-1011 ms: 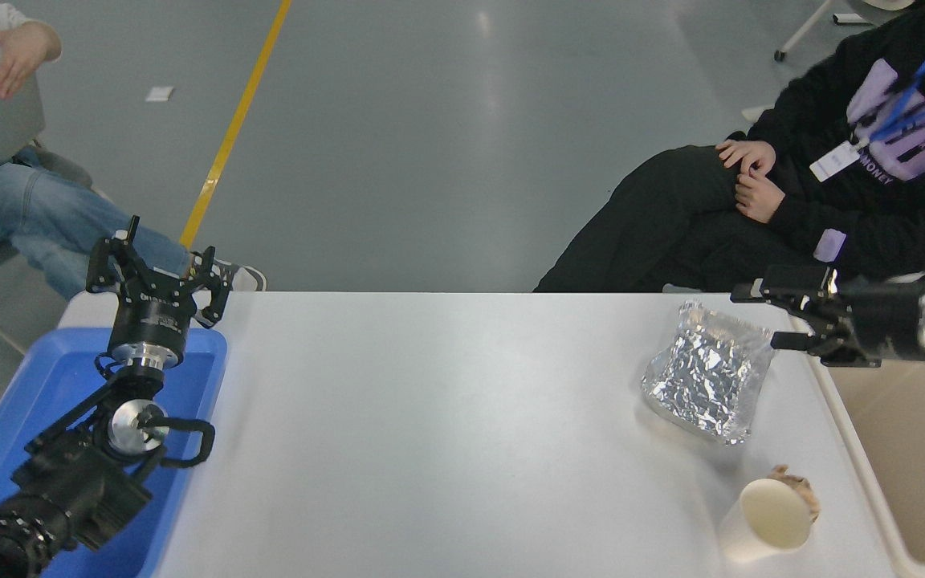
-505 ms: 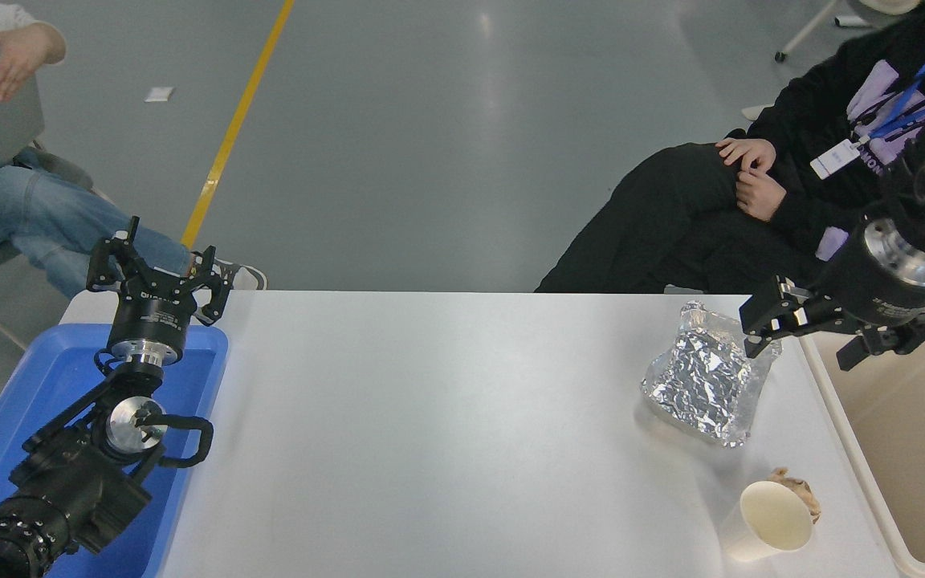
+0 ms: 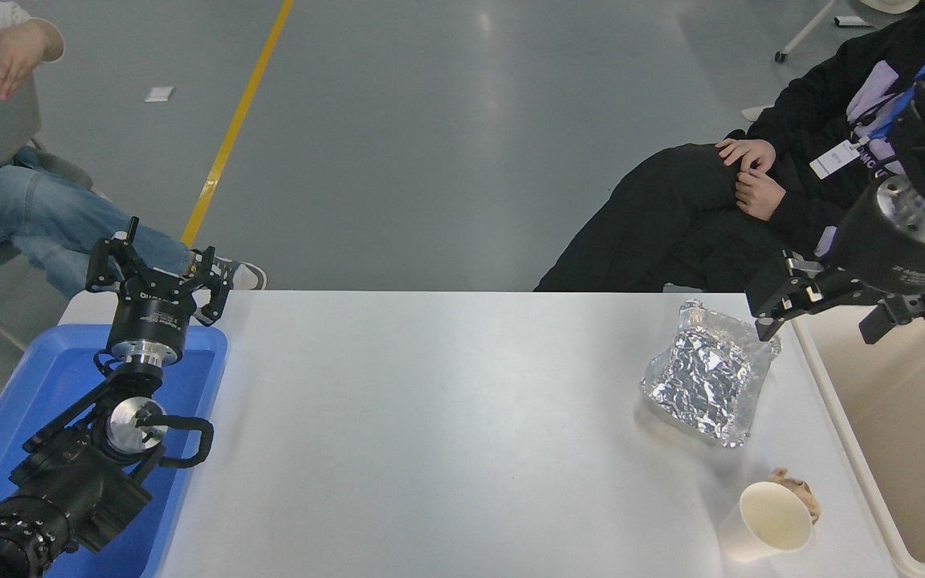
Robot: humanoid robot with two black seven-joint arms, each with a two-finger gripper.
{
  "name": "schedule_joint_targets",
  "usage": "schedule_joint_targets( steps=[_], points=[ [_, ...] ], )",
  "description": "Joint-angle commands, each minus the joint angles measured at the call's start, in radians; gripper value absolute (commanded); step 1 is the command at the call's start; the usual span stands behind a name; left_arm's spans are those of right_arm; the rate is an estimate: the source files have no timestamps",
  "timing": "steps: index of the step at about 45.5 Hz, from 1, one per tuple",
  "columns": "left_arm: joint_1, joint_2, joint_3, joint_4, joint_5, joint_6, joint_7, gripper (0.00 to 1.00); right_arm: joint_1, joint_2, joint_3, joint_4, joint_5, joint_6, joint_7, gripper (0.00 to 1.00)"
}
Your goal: Pick up paper cup place in dustbin
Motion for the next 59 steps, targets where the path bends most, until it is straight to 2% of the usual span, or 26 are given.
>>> schedule_joint_targets(
  steps=[1,19,21,28,38,51,59],
  points=[
    [0.0,0.0,0.0,0.001,0.0,0.0,0.0,0.99,0.015,-0.005,-0.015,0.023,-0.001,0.002,-0.005,1.0],
    [0.0,0.0,0.0,-0.001,0.001,0.0,0.0,0.99,-0.246,-0.171,-0.002,0.046,-0.079,0.002,-0.006,1.0],
    [0.0,0.0,0.0,-0.001,0.001,0.0,0.0,0.99,-0.271,-0.192,0.007,0.043,-0.082,0.002,-0.006,0.95],
    [0.0,0.0,0.0,0.001,0.0,0.0,0.0,0.99,-0.389,-0.254,0.054,0.034,-0.124,-0.007,-0.009,0.92],
    [0.0,0.0,0.0,-0.001,0.0,0.0,0.0,0.99,-0.508,-0.274,0.059,0.034,-0.115,-0.363,-0.013,0.9],
    [0.0,0.0,0.0,-0.001,0.0,0.0,0.0,0.99,-0.677,-0.264,0.108,0.02,-0.101,-0.57,-0.011,0.9],
    [0.0,0.0,0.0,-0.001,0.0,0.0,0.0,0.99,-0.763,-0.237,0.153,-0.006,-0.101,-0.598,-0.011,0.91]
  ],
)
